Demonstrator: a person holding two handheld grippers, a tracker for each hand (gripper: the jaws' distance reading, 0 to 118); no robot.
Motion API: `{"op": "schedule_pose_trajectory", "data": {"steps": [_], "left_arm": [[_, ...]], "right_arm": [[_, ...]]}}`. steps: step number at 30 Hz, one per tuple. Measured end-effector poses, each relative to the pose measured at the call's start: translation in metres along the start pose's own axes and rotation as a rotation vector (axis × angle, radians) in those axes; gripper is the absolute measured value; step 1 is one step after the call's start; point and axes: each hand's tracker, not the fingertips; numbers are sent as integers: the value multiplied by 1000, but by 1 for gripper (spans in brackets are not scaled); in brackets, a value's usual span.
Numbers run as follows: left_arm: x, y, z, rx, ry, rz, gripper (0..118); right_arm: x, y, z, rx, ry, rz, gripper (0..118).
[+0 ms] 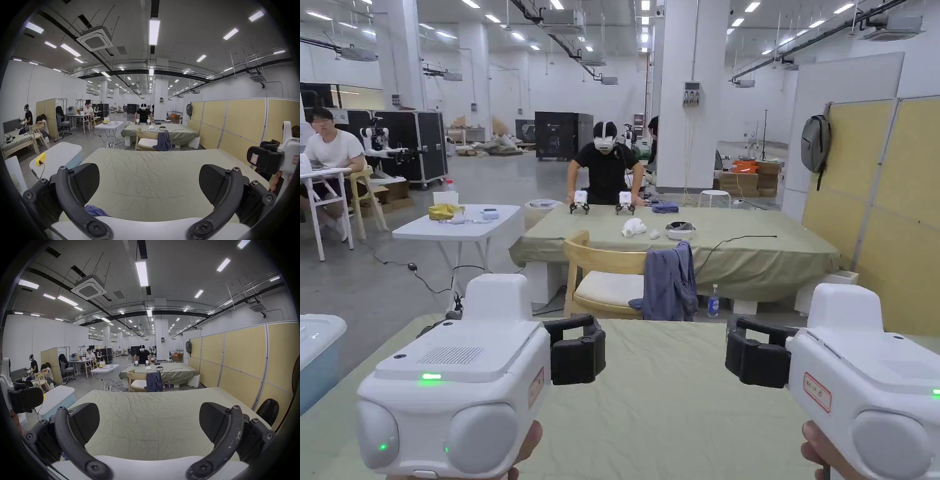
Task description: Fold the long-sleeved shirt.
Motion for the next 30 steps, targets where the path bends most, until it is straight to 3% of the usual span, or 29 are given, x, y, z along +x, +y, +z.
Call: {"op": "schedule_pose_trajectory", "data": {"steps": [30], "left_arm": [[-1,2,3,2,2,-3,118]], "right_arm": [[0,1,1,2,-3,-4,118]]}}
